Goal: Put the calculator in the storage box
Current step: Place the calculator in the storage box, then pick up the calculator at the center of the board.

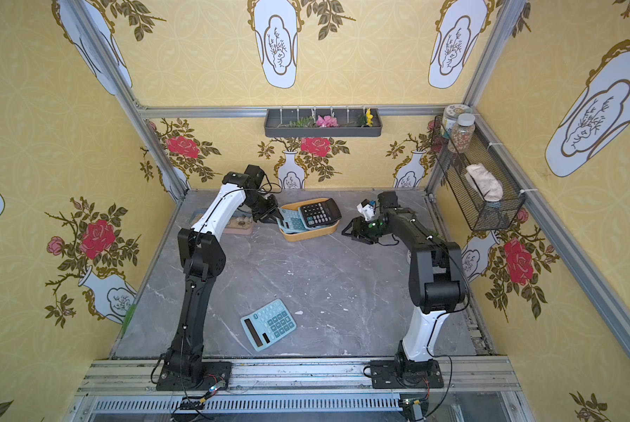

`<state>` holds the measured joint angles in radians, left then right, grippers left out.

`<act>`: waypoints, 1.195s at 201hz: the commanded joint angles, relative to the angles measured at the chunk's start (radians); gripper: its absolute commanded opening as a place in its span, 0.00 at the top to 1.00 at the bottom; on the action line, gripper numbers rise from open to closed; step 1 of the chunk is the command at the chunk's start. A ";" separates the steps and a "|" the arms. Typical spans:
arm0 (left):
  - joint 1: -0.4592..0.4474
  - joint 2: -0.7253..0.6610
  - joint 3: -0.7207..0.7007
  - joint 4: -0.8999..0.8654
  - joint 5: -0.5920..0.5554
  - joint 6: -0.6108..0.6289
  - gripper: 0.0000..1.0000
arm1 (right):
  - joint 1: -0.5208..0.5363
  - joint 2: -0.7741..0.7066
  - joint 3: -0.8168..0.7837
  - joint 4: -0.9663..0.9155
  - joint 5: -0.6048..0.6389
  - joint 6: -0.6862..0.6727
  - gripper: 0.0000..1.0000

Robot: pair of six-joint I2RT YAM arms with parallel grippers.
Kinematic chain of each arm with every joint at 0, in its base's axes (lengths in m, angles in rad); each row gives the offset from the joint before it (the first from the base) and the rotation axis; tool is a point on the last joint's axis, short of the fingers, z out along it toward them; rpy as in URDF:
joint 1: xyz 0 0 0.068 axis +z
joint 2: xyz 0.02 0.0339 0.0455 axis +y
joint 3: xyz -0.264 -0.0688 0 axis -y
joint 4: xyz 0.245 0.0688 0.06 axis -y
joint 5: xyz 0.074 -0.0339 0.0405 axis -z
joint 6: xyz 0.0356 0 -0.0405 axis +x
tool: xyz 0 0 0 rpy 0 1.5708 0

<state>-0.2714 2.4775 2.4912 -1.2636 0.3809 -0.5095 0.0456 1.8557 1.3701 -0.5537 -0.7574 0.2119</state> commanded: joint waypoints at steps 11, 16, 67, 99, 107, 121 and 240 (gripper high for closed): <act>0.000 0.003 0.001 -0.006 -0.012 -0.001 0.63 | 0.002 -0.015 0.000 -0.008 -0.007 -0.004 0.44; 0.001 -0.001 -0.001 -0.008 -0.015 0.001 0.62 | 0.001 -0.016 0.000 -0.008 -0.005 -0.004 0.44; 0.018 -0.075 -0.075 -0.028 -0.096 0.018 0.49 | 0.002 -0.030 0.000 -0.018 -0.001 -0.006 0.43; 0.035 -0.182 -0.179 -0.038 -0.152 0.019 0.46 | 0.001 -0.050 0.003 -0.035 0.004 -0.014 0.42; 0.042 -0.226 -0.225 -0.047 -0.182 0.015 0.45 | 0.001 -0.054 0.004 -0.044 0.007 -0.017 0.41; 0.047 -0.328 -0.347 -0.049 -0.230 0.005 0.45 | 0.002 -0.066 0.004 -0.054 0.011 -0.020 0.41; -0.287 -1.338 -1.569 0.098 -0.291 -0.931 0.37 | 0.095 -0.157 -0.089 -0.008 0.059 0.064 0.40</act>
<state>-0.5182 1.2240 1.0157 -1.2133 0.1192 -1.1728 0.1249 1.7134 1.2858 -0.5983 -0.7136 0.2596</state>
